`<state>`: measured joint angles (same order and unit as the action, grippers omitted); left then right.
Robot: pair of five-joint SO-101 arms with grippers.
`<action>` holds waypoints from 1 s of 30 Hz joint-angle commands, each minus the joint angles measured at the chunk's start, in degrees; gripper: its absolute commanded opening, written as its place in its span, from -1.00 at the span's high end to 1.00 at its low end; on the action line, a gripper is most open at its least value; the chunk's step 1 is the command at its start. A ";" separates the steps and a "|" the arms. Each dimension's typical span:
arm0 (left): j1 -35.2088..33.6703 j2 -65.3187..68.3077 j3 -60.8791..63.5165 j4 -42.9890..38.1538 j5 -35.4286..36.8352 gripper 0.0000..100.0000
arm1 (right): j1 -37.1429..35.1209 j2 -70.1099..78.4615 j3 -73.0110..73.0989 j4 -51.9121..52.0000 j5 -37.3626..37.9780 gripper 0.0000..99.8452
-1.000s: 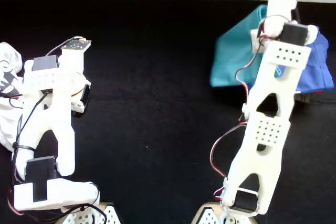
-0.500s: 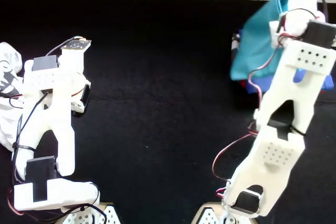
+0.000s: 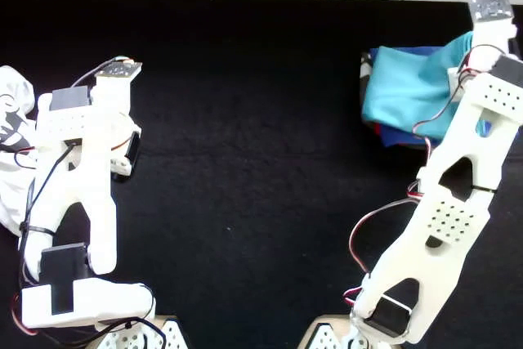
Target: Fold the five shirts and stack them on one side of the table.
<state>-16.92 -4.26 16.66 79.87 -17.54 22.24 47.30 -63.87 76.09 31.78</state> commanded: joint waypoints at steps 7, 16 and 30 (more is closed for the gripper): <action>-0.31 -2.68 -0.57 -1.49 0.00 0.98 | 1.54 0.57 -6.73 -5.76 0.97 0.98; -0.22 -2.68 -0.57 -1.49 0.00 0.98 | 1.80 0.84 -6.29 -7.78 0.62 0.66; -3.38 -15.16 -0.48 -0.97 0.09 0.98 | 1.36 0.31 -23.52 -7.08 -12.84 0.45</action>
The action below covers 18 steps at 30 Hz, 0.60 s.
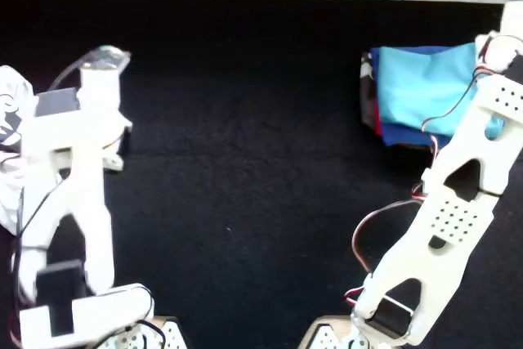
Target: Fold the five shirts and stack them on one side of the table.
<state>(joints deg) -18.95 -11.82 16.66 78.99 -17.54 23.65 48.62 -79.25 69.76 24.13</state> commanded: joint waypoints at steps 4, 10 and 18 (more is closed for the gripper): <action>-4.97 -17.98 0.04 -0.09 0.09 0.97 | -0.84 -0.92 -14.99 4.79 -9.85 0.45; -14.99 -24.04 0.04 -0.09 0.09 0.97 | -2.68 -0.92 -20.00 16.92 -12.04 0.45; -30.90 -14.55 -0.13 -0.70 -5.80 0.55 | -7.69 -1.19 -20.70 29.58 -12.04 0.45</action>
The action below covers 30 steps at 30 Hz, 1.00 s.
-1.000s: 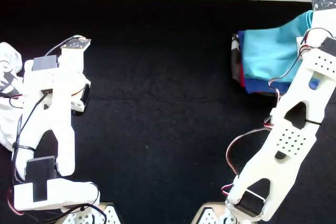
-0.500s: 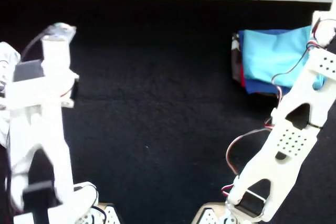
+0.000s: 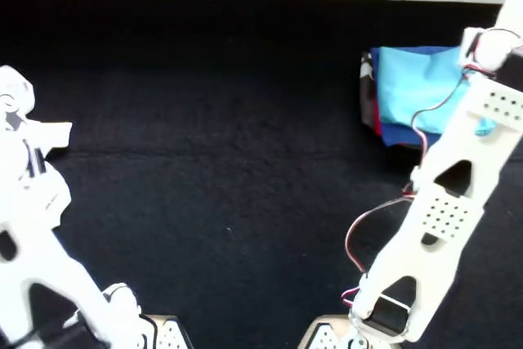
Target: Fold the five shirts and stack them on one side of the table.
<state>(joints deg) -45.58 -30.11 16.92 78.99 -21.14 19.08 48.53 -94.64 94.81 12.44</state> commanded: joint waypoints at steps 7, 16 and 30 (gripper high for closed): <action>-9.80 21.67 -0.75 -11.25 -6.07 0.59 | -7.08 -5.23 -4.70 6.37 -0.62 0.45; -8.13 36.62 -0.75 -22.15 -6.07 0.59 | -9.10 -22.20 3.74 6.46 -0.62 0.45; 6.64 39.43 -0.84 -18.11 -5.80 0.98 | -17.71 -76.97 74.77 6.02 -0.70 0.45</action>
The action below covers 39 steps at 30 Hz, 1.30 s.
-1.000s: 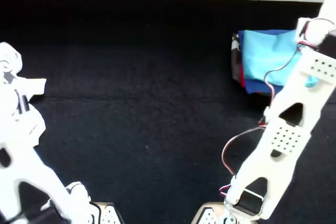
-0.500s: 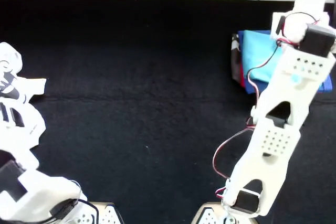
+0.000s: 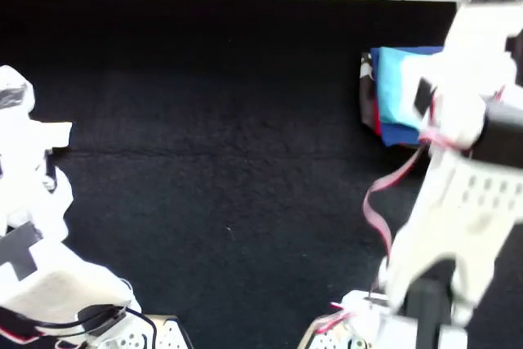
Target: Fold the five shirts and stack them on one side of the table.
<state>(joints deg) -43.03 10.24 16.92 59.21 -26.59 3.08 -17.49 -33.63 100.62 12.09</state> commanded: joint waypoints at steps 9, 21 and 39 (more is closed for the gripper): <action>20.26 -21.32 -0.75 11.60 6.24 0.98 | -1.98 -27.56 50.42 -11.30 -0.26 0.45; 54.73 -54.64 -0.31 6.51 8.44 0.98 | -1.98 -33.98 71.43 -21.05 -0.26 0.45; 57.10 -56.04 15.43 4.57 8.44 0.62 | -8.75 -33.45 72.04 -20.53 0.00 0.45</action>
<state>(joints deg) 16.22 -44.09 29.41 64.92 -18.42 -2.55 -50.29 38.46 80.40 12.09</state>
